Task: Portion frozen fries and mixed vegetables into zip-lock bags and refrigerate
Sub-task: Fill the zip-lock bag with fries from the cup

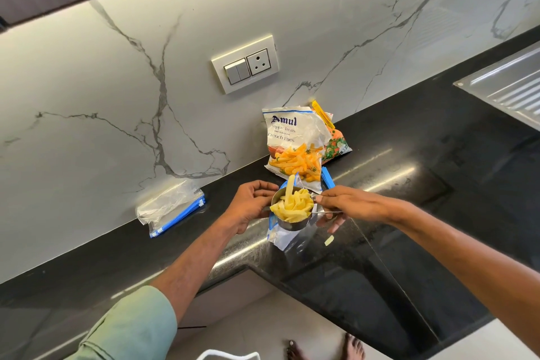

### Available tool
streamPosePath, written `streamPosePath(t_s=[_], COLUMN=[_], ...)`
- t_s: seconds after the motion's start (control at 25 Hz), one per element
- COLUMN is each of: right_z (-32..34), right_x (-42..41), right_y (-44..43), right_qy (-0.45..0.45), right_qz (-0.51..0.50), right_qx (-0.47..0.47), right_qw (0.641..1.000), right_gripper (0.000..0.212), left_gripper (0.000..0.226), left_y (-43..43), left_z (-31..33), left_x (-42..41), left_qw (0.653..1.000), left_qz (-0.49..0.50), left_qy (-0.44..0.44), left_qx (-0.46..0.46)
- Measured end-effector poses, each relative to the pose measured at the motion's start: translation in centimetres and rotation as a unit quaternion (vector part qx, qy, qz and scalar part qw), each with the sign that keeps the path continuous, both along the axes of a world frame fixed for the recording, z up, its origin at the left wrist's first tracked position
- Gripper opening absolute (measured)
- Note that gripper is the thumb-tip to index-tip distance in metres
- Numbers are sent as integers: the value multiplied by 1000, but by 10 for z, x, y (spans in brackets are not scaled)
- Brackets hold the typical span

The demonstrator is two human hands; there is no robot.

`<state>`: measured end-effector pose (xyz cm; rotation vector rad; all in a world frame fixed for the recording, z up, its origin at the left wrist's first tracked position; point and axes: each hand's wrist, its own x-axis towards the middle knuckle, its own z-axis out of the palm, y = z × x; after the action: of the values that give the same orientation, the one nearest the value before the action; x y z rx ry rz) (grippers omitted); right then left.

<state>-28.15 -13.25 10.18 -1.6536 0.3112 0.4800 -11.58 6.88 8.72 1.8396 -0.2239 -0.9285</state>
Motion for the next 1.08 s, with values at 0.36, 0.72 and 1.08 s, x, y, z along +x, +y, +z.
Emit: streamPosePath(t_s=[0.36, 0.72, 1.08], right_z=[-25, -16, -18], right_x=[-15, -24, -21], right_y=[24, 25, 31], right_qy=[-19, -125, -138], right_qz=[-58, -41, -72], right_qx=[186, 131, 172], right_qw=[981, 983, 973], right_gripper=[32, 39, 34], left_gripper=[18, 39, 51], left_y=[-1, 0, -7], left_z=[7, 6, 5], left_x=[-5, -15, -12], left_qw=[1000, 961, 965], left_qz=[-9, 11, 17], left_qy=[25, 258, 249], left_qx=[-7, -99, -78])
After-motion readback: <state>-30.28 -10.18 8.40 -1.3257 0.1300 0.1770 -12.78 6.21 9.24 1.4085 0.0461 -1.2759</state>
